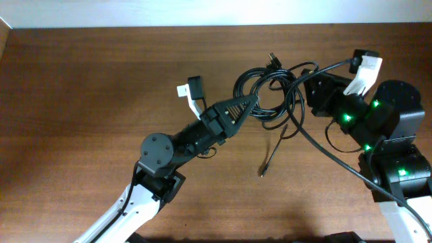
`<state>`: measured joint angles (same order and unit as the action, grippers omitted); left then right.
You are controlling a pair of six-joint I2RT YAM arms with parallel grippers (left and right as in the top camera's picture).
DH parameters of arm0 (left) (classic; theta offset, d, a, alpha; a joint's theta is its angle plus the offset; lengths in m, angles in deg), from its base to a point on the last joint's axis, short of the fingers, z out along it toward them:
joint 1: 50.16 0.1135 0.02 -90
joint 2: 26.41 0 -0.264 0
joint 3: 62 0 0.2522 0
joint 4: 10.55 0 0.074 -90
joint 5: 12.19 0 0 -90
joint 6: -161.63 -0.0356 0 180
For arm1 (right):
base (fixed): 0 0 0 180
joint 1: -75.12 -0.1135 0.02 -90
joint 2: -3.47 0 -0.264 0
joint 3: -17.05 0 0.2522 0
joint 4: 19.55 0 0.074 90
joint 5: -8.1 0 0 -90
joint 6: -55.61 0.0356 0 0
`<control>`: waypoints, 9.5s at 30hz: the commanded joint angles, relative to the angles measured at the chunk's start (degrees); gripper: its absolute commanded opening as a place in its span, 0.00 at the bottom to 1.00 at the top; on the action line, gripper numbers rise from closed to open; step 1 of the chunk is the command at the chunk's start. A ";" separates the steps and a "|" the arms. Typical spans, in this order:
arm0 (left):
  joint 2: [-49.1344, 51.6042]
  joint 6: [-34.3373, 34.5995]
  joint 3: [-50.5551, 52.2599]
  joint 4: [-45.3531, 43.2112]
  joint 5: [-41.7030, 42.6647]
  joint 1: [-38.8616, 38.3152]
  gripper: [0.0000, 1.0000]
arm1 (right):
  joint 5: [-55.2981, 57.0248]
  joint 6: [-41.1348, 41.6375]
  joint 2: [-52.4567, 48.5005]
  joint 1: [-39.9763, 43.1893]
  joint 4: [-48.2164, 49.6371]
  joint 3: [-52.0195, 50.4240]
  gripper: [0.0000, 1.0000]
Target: Untangle cables
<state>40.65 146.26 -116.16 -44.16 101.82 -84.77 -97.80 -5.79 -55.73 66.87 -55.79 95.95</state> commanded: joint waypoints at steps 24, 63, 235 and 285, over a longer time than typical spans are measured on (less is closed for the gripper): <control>-0.46 5.20 -1.01 -0.50 -5.84 2.36 0.00 | -10.34 -2.93 -5.42 0.00 -0.17 0.66 0.75; -0.44 -65.77 -1.01 16.63 41.09 3.65 0.00 | -29.86 -44.94 11.50 10.54 -42.32 0.66 0.42; -1.31 -69.85 -1.01 57.13 26.10 16.26 0.99 | 5.49 -17.09 -4.59 -1.46 -29.22 0.66 0.04; -1.42 -96.78 -1.01 48.59 -17.33 -29.83 0.00 | -16.44 -17.90 -14.25 -1.46 -48.19 0.66 0.57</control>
<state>39.47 47.41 -117.06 4.58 80.84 -113.78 -110.80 -23.91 -69.89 65.51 -104.23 96.00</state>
